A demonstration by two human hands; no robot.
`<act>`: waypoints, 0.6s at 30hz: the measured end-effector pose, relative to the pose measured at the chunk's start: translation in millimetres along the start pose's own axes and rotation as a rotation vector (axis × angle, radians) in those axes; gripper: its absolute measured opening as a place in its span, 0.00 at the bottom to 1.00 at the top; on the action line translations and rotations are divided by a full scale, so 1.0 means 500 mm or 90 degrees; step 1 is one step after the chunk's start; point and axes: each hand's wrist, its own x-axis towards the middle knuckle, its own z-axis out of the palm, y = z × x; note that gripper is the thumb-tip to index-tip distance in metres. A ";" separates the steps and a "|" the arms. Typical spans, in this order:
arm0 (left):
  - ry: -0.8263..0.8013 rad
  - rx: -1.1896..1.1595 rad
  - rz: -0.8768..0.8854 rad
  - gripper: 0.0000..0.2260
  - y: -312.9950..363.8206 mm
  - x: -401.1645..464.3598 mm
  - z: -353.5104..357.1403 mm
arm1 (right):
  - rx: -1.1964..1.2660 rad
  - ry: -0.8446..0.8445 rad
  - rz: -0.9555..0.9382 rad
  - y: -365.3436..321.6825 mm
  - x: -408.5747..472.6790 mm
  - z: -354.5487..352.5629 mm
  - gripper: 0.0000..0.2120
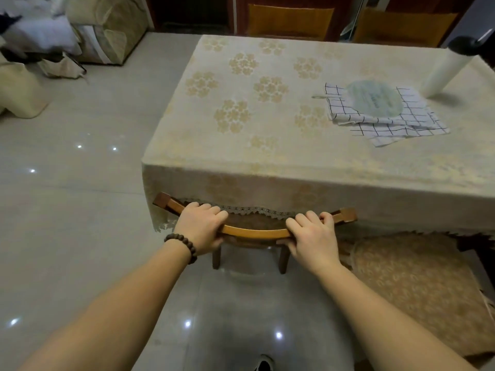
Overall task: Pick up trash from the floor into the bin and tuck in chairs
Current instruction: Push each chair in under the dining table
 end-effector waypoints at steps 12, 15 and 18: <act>-0.044 0.009 -0.015 0.17 -0.086 0.084 -0.021 | -0.007 0.007 0.004 -0.001 0.119 -0.007 0.14; -0.036 0.002 0.001 0.19 -0.114 0.108 -0.023 | -0.005 0.011 0.004 -0.004 0.146 -0.007 0.14; -0.045 -0.010 0.002 0.20 -0.143 0.130 -0.033 | -0.002 0.019 0.003 -0.006 0.175 -0.011 0.14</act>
